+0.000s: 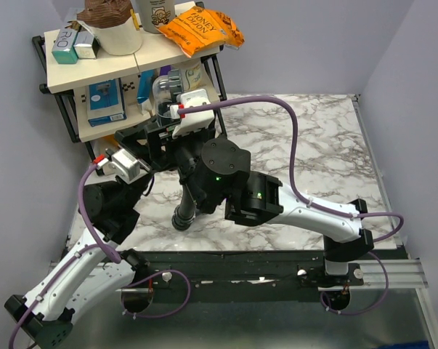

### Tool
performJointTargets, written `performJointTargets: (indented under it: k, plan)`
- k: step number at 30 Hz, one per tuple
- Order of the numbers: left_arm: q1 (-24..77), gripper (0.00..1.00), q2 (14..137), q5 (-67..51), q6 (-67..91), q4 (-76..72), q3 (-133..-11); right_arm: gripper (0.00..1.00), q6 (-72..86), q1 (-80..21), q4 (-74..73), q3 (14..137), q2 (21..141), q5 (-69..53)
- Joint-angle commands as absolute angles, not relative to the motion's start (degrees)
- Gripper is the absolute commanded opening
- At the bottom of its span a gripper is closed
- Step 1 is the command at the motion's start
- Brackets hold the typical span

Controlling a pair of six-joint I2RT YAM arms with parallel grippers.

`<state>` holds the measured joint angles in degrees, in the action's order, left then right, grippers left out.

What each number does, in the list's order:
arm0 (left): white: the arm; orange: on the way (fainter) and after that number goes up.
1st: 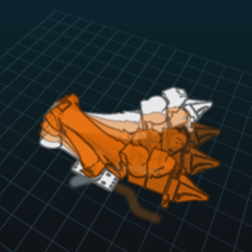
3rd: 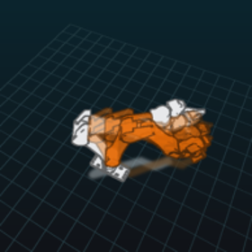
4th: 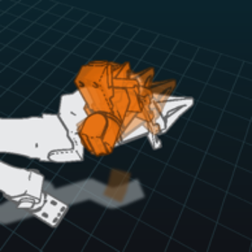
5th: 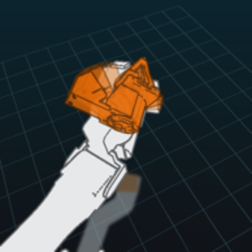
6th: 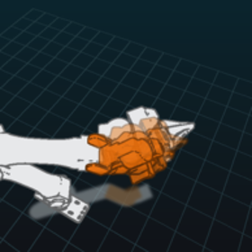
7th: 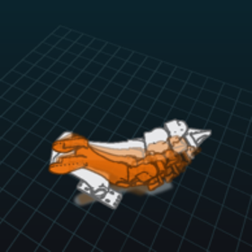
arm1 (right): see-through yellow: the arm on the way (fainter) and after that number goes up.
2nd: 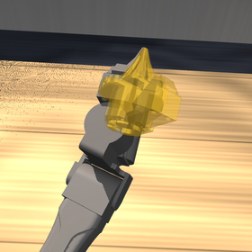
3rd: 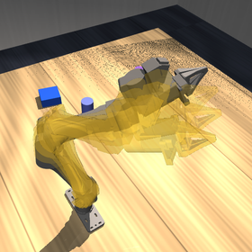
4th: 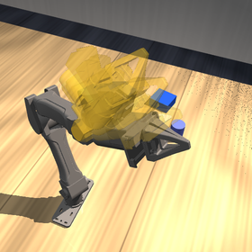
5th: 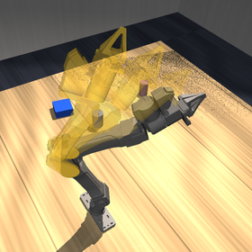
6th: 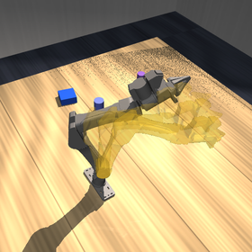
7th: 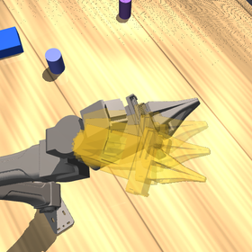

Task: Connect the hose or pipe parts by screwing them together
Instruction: Install the adaptor on the pipeline.

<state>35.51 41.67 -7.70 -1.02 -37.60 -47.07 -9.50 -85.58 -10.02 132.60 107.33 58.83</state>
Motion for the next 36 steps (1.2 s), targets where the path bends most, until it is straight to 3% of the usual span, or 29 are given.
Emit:
performJointTargets:
  k: [1, 6, 13, 27, 36]
  plan:
    - [33.66, 0.0, 40.96, 2.2, -0.18, -44.12, -48.78, 0.83, -10.2, -88.95, -20.92, 129.38, 107.33, 53.27]
    - [33.49, 0.0, 40.78, 2.37, 1.49, -43.68, -48.87, 0.86, -8.27, -88.95, -21.71, 126.13, 102.93, 51.42]
    - [33.22, 0.0, 40.78, 2.99, 1.84, -42.98, -49.22, 1.0, -5.19, -88.95, -25.39, 121.2, 96.6, 48.52]
    - [32.34, 0.0, 40.96, 3.6, 3.25, -42.36, -49.66, 1.0, -3.6, -89.03, -32.17, 120.58, 87.28, 33.93]
    - [31.73, 0.0, 40.7, 4.66, 4.13, -41.13, -49.83, 1.0, -6.15, -88.86, -30.24, 122.25, 85.52, 33.05]
